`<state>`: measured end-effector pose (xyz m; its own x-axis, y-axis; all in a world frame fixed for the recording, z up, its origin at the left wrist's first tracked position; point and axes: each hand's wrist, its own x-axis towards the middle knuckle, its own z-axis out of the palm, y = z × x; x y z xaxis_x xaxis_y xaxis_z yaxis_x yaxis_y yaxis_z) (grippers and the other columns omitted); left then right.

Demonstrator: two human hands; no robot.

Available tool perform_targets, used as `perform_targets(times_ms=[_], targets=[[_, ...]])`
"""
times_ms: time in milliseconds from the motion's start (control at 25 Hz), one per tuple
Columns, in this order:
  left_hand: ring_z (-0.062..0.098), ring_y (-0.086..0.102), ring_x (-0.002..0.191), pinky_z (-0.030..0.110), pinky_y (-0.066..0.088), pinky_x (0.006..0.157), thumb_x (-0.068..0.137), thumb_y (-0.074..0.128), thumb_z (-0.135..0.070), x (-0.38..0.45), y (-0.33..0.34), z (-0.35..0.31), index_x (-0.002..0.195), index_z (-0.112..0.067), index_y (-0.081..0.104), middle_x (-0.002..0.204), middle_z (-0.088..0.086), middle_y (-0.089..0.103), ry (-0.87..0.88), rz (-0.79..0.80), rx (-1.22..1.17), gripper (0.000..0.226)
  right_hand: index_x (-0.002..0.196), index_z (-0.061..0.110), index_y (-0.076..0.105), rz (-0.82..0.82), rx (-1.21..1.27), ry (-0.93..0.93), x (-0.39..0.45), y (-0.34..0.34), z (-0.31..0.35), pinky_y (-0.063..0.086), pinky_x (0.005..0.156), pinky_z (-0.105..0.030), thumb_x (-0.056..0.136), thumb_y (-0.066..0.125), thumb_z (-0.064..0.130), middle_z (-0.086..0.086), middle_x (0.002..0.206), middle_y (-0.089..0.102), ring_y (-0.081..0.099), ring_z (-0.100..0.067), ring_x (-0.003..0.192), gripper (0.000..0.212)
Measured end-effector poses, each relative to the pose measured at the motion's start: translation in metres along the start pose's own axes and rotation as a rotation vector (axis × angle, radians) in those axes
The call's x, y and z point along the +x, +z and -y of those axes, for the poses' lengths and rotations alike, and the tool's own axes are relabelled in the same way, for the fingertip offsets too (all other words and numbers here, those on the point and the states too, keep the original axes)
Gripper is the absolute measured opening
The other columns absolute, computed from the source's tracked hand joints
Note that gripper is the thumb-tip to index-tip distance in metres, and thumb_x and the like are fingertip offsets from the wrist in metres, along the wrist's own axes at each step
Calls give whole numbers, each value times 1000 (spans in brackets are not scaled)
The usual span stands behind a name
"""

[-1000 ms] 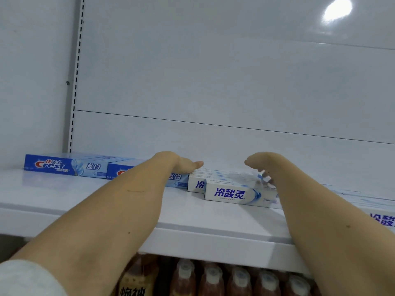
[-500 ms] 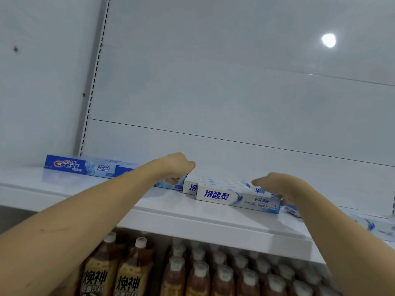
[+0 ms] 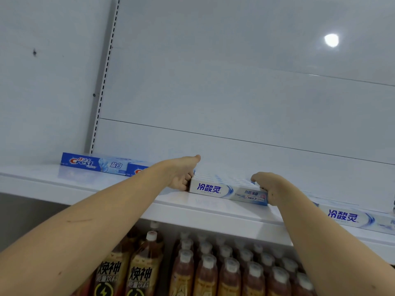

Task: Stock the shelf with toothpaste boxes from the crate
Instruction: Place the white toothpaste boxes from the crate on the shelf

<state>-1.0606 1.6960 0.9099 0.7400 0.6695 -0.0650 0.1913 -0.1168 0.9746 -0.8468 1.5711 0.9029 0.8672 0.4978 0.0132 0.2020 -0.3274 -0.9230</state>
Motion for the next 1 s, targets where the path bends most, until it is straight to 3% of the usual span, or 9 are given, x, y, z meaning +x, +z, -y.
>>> perform_targets(times_ms=[120, 200, 280, 360, 480, 600, 720, 840, 1000], targets=[[26, 61, 81, 35, 54, 85, 101, 32, -54, 4, -1, 2, 98, -1, 50, 99, 15, 56, -4, 14, -24, 56, 111, 6, 40, -28, 24, 20, 1, 2, 2, 50, 92, -39, 96, 49, 22, -17, 132, 53, 60, -32, 114, 24], [26, 63, 86, 36, 53, 93, 101, 33, -55, 2, -1, 1, 106, 0, 51, 101, 15, 59, -18, 49, -9, 58, 113, 1, 44, -35, 5, 6, -4, 4, 2, 50, 84, -34, 96, 47, 21, -14, 113, 57, 61, -27, 98, 26], [28, 62, 104, 39, 48, 104, 100, 36, -55, -5, -4, -8, 123, -2, 48, 117, 17, 59, -2, 37, 213, 60, 101, 0, 47, -95, -48, -83, -12, 6, 7, 40, 62, -26, 96, 44, 15, -8, 83, 49, 48, -22, 69, 16], [32, 59, 116, 42, 46, 104, 100, 40, -52, -14, -2, -30, 138, -1, 41, 131, 20, 55, 63, -77, 621, 64, 85, 3, 49, -294, -106, -284, -26, -4, 12, 31, 53, -26, 95, 42, 14, -7, 71, 46, 40, -20, 57, 17], [32, 64, 108, 45, 51, 95, 100, 44, -41, -23, 24, -68, 130, -1, 52, 125, 15, 63, 283, -199, 808, 51, 80, 1, 63, -501, -92, -580, -47, -39, 23, 51, 64, -35, 89, 42, 20, -11, 72, 66, 60, -27, 64, 29], [25, 64, 105, 41, 52, 93, 98, 48, -41, -31, 86, -81, 130, -11, 57, 121, 6, 65, 439, -76, 776, 44, 81, -2, 67, -490, -98, -625, -57, -97, 21, 58, 71, -47, 82, 44, 20, -11, 62, 68, 62, -27, 57, 33], [22, 53, 123, 43, 46, 102, 97, 49, -50, -29, 157, -74, 139, -22, 52, 139, 0, 54, 474, 90, 806, 51, 86, -3, 66, -462, -202, -609, -54, -161, -5, 57, 72, -47, 81, 44, 25, -19, 77, 71, 59, -28, 63, 37], [21, 35, 142, 44, 29, 117, 93, 48, -61, -25, 215, -65, 151, -19, 35, 157, -1, 33, 474, 153, 895, 73, 92, 3, 64, -448, -290, -569, -41, -221, -54, 49, 74, -39, 88, 47, 32, -16, 90, 68, 60, -31, 84, 34], [16, 27, 146, 37, 19, 120, 84, 60, -64, -20, 261, -53, 154, -23, 26, 161, -5, 25, 416, 138, 991, 89, 127, 5, 52, -338, -185, -341, -21, -270, -106, 40, 100, -45, 95, 45, 42, -17, 133, 53, 49, -37, 120, 49]])
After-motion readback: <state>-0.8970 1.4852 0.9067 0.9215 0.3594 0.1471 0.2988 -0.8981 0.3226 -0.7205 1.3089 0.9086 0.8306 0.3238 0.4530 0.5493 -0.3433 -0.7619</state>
